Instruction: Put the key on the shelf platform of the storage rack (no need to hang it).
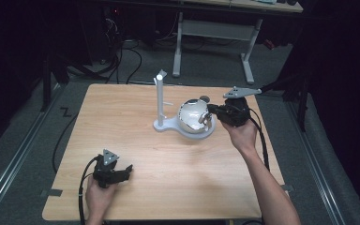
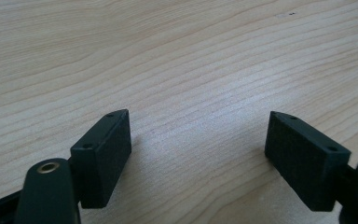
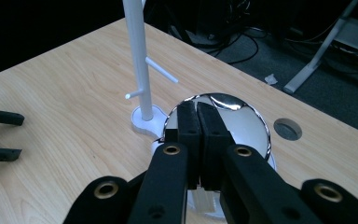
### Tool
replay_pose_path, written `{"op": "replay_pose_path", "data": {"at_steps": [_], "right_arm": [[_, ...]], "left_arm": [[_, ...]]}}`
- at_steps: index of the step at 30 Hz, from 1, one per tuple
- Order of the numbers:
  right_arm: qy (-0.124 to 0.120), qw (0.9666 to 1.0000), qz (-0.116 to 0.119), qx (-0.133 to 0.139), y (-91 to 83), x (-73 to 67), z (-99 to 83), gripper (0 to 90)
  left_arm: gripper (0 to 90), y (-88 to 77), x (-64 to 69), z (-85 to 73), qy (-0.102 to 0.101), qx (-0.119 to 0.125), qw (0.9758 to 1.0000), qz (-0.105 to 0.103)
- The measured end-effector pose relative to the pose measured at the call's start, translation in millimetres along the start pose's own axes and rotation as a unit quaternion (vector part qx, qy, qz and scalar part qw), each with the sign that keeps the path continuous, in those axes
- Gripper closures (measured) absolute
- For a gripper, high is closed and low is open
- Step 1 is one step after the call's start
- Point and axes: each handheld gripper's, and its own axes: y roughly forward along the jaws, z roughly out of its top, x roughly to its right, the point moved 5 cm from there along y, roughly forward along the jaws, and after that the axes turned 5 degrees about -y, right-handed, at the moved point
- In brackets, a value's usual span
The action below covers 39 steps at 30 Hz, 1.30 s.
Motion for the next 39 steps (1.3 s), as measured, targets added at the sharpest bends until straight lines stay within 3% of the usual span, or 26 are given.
{"op": "replay_pose_path", "data": {"at_steps": [15, 30, 39], "right_arm": [[0.008, 0.9996, -0.016, -0.023, 28.4, 7.0, 18.9, 89.6], [0.015, 0.9993, -0.012, -0.033, 61.2, 4.3, 14.5, 89.5], [0.033, 0.9988, -0.004, -0.036, 81.3, 5.9, -0.1, 89.4]], "left_arm": [[22.7, -0.1, 0.0, -0.1, 0.0, -0.001, 1.0, 0.0], [22.7, 0.5, 0.6, -0.2, -0.006, 0.0, 1.0, 0.004], [22.5, 0.0, 1.2, -1.1, -0.011, -0.002, 0.9999, 0.007]]}}
